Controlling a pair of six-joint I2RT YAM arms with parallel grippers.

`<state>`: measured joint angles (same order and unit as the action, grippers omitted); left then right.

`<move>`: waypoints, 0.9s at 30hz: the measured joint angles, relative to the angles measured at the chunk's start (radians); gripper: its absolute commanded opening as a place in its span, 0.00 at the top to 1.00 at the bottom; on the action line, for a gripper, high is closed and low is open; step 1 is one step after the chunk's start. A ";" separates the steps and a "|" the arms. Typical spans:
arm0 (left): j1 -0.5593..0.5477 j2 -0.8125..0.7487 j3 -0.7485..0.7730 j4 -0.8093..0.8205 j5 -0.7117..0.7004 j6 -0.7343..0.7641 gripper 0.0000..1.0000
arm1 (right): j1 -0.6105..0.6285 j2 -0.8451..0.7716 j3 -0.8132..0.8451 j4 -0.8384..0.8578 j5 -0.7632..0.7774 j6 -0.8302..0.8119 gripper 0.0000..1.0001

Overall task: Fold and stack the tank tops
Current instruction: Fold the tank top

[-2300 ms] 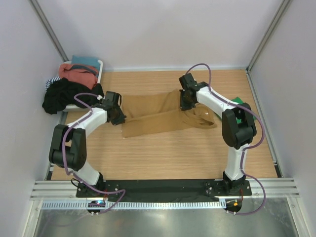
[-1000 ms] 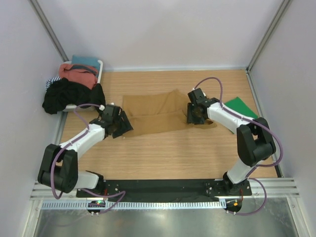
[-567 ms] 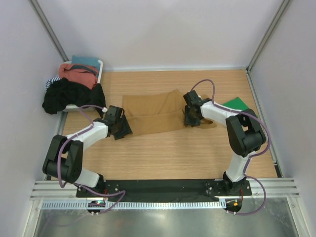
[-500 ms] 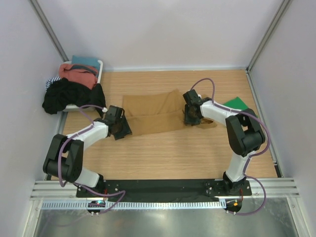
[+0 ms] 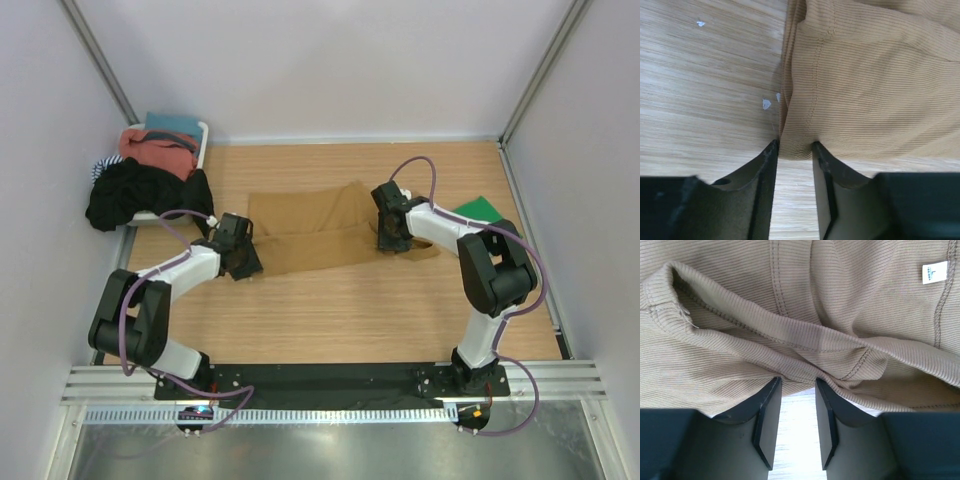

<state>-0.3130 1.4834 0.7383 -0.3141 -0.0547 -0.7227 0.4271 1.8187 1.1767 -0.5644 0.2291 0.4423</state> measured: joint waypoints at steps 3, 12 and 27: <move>0.000 0.004 0.001 0.000 -0.013 0.004 0.79 | -0.001 0.007 0.004 -0.001 0.000 0.000 0.67; 0.000 0.011 0.004 -0.004 -0.024 0.024 1.00 | -0.002 0.032 0.018 0.010 0.005 0.000 0.90; -0.009 -0.175 -0.095 -0.071 -0.009 0.000 0.39 | 0.032 -0.177 -0.240 0.060 -0.021 0.043 0.69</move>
<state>-0.3218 1.3079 0.6430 -0.3851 -0.0639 -0.7227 0.4595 1.6417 0.9363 -0.5041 0.2077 0.4850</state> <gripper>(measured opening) 0.367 0.218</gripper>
